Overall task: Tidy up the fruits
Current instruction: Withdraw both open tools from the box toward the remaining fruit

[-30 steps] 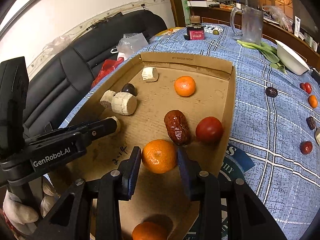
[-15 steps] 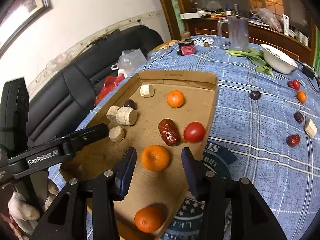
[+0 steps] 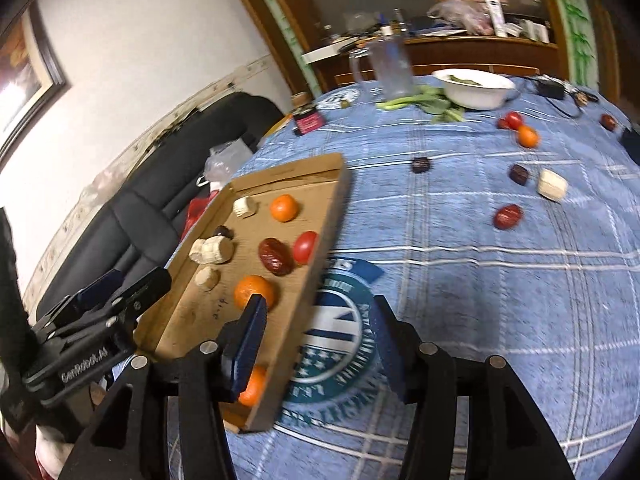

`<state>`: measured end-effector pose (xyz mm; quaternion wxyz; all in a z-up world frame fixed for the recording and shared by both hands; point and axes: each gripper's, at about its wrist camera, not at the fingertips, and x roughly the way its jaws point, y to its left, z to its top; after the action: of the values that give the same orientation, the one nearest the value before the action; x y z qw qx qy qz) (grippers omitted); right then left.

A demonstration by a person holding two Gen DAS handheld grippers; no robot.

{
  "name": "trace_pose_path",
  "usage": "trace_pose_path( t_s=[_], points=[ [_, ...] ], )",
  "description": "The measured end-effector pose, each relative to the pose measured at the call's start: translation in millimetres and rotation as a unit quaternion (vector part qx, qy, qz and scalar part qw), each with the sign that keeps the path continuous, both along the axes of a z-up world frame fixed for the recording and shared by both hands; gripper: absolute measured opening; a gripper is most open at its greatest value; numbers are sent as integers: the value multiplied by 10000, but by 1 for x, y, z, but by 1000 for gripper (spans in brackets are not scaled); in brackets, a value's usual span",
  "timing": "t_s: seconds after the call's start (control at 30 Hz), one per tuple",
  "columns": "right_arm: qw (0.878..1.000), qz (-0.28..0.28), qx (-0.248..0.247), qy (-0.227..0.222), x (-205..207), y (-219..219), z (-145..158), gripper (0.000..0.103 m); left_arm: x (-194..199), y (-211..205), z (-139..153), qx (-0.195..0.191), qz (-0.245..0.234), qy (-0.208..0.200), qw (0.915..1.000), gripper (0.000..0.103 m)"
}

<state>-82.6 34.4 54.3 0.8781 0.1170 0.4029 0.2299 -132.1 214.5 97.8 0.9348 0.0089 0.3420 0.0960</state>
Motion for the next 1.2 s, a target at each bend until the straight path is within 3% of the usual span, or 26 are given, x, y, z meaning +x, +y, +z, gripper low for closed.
trace_pose_path(
  t_s=[0.77,1.03,1.2],
  points=[
    [9969,-571,543,66,-17,-78,-7,58,-7,-76,3,389,-668,138,9969,90],
    [9956,-686,621,171,-13,-94,-16,58,1,-92,-5,362,-905,278,9949,90],
    [9948,-799,582,249,-6,-107,-20,58,12,-98,-14,117,-1142,471,9923,90]
  ],
)
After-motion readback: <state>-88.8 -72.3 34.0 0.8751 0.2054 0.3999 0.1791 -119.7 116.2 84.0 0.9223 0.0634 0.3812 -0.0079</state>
